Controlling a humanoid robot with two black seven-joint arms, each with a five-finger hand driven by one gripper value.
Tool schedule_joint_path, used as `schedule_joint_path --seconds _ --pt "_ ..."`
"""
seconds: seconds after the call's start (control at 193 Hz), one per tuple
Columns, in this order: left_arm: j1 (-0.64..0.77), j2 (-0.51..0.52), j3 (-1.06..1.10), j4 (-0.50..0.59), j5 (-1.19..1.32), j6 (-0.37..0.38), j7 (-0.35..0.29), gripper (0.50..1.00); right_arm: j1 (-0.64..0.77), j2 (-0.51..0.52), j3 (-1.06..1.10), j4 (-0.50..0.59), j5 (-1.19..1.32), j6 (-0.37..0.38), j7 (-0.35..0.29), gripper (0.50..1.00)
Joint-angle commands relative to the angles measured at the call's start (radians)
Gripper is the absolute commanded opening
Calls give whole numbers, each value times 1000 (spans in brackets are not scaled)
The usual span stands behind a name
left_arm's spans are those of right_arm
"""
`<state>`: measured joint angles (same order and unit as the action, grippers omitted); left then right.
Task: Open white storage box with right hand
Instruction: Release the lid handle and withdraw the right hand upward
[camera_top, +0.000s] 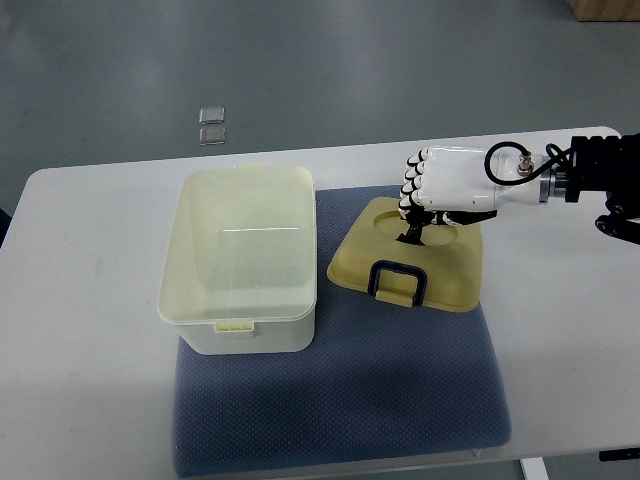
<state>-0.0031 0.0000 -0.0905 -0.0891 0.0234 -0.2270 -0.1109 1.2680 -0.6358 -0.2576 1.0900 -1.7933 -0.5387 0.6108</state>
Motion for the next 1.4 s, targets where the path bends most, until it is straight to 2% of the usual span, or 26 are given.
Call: schedule_joint_path --seconds 0.0,0.021,0.036,0.072,0.109,0.238,0.264,0.491,0.657,0.936,1.045,1.127,1.272,1.396 --pt "0 0 0 0 0 0 -1 1000 -6 2 1 -1 0 0 0 613" --pt "0 0 0 0 0 0 -1 1000 -9 2 1 -1 2 0 0 625" --pt "0 0 0 0 0 0 -1 1000 -10 2 3 -1 2 0 0 656" --pt "0 0 0 0 0 0 0 1000 -13 4 9 -1 3 0 0 693" --pt "0 0 0 0 0 0 0 1000 -15 4 14 -1 3 0 0 772" --pt "0 0 0 0 0 0 0 1000 -19 4 14 -2 8 2 0 866" --pt "0 0 0 0 1 0 0 1000 -19 4 14 -1 11 2 0 901" --pt "0 0 0 0 1 0 0 1000 -15 2 26 -1 22 0 0 909" --pt "0 0 0 0 0 0 -1 1000 -35 15 201 -1 88 31 0 909" --pt "0 0 0 0 0 0 0 1000 -52 64 527 -4 440 350 0 907" --pt "0 0 0 0 0 0 0 1000 -58 108 647 -22 641 439 0 907" --pt "0 0 0 0 0 0 -1 1000 -71 142 701 -55 805 471 0 907" --pt "0 0 0 0 0 0 -1 1000 -111 200 770 -122 1138 477 -243 909" --pt "0 0 0 0 0 0 -1 1000 -122 240 804 -205 1390 479 -391 909"
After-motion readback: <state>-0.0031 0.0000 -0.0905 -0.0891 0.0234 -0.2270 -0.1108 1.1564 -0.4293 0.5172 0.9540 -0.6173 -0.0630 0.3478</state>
